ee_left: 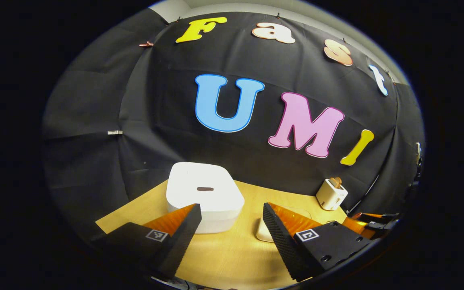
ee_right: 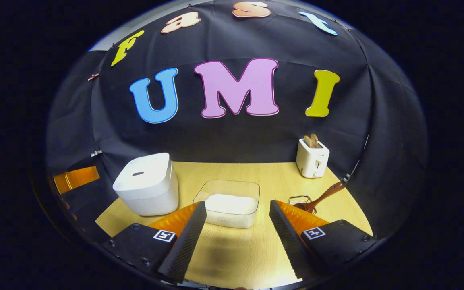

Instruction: Close the left gripper, press the button to open the rice cooker; take a wooden spoon from the chopstick holder with the right hand, scoop a spoonful of rice and pour it into the rice cooker, then put the wooden spoon back into the chopstick holder.

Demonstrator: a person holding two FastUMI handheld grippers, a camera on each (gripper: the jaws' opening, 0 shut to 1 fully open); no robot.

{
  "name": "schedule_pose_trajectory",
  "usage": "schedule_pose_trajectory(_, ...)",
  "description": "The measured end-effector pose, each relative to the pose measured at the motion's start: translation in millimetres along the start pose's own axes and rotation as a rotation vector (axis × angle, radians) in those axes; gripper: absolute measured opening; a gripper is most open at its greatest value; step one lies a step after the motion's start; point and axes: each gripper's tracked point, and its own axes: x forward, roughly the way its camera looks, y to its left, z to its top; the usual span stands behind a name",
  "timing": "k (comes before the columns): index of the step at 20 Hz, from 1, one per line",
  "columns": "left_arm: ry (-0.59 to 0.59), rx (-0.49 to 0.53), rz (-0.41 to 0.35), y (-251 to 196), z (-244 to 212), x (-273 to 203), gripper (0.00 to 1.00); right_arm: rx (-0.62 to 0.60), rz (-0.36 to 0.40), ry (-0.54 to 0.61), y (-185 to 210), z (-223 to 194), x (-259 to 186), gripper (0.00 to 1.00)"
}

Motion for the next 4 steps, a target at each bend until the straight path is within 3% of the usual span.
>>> schedule_pose_trajectory(4, 0.028, 0.007, -0.036, 3, -17, -19, 0.99, 0.016, 0.008, 0.039, 18, -24, -9, 0.98)
